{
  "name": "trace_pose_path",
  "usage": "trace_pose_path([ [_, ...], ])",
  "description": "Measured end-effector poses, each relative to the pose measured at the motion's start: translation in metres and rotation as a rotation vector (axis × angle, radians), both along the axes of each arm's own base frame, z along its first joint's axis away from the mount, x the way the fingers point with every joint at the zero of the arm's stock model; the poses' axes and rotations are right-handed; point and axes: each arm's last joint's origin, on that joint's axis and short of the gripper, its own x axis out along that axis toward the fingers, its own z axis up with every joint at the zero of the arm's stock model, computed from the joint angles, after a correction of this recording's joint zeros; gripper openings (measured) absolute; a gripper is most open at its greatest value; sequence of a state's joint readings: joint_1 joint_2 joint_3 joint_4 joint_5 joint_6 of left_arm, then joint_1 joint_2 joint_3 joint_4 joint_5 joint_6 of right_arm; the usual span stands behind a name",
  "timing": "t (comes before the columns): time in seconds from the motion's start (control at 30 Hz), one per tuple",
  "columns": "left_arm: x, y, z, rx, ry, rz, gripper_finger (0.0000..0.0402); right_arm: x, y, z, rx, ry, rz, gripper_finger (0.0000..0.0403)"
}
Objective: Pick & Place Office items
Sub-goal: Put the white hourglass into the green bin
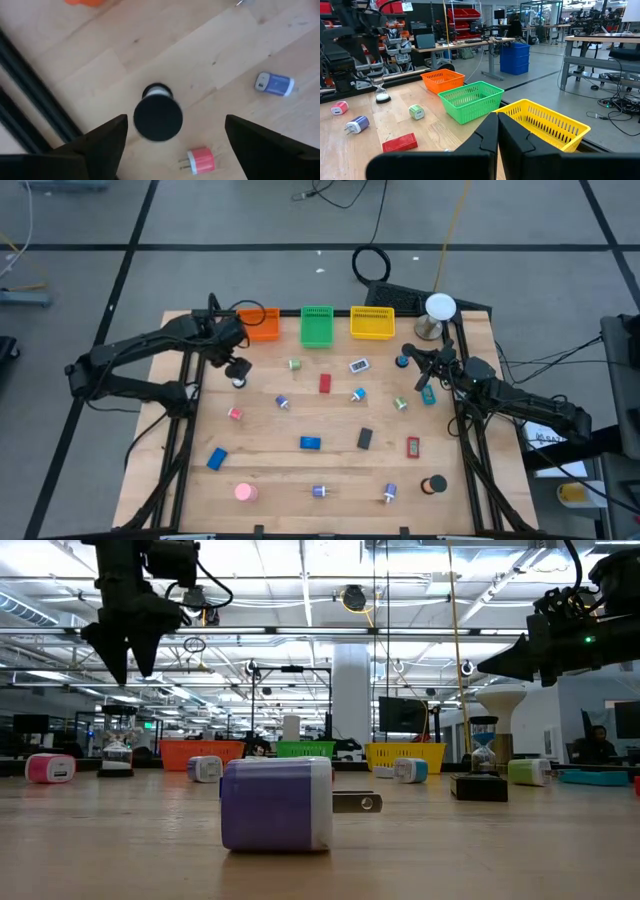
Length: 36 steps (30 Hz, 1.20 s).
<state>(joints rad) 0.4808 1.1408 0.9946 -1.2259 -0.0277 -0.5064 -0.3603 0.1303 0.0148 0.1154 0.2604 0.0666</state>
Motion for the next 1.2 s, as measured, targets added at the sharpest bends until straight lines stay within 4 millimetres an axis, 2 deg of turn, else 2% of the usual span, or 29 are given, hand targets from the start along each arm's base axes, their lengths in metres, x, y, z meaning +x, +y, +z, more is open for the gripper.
trace_pose_path([
  [0.3, -0.007, 0.002, -0.038, -0.036, 0.048, 0.023, 0.0325, 0.000, 0.000, 0.000, 0.000, -0.001, 0.000, 0.0000],
  [0.57, -0.010, 0.001, -0.059, -0.041, 0.062, 0.024, 0.0305, 0.000, 0.000, 0.000, 0.000, -0.001, 0.000, 0.0000],
  [0.73, -0.010, 0.001, -0.064, -0.024, 0.057, 0.032, 0.0281, 0.000, 0.000, 0.000, 0.000, 0.000, 0.000, 0.0000],
  [1.03, -0.010, 0.000, -0.066, -0.051, 0.050, 0.055, 0.0210, 0.000, 0.000, 0.000, 0.000, -0.001, 0.000, 0.0000],
  [1.2, -0.005, 0.001, -0.051, -0.097, -0.005, 0.065, 0.0209, 0.000, 0.000, 0.000, 0.000, 0.000, 0.000, 0.0000],
])
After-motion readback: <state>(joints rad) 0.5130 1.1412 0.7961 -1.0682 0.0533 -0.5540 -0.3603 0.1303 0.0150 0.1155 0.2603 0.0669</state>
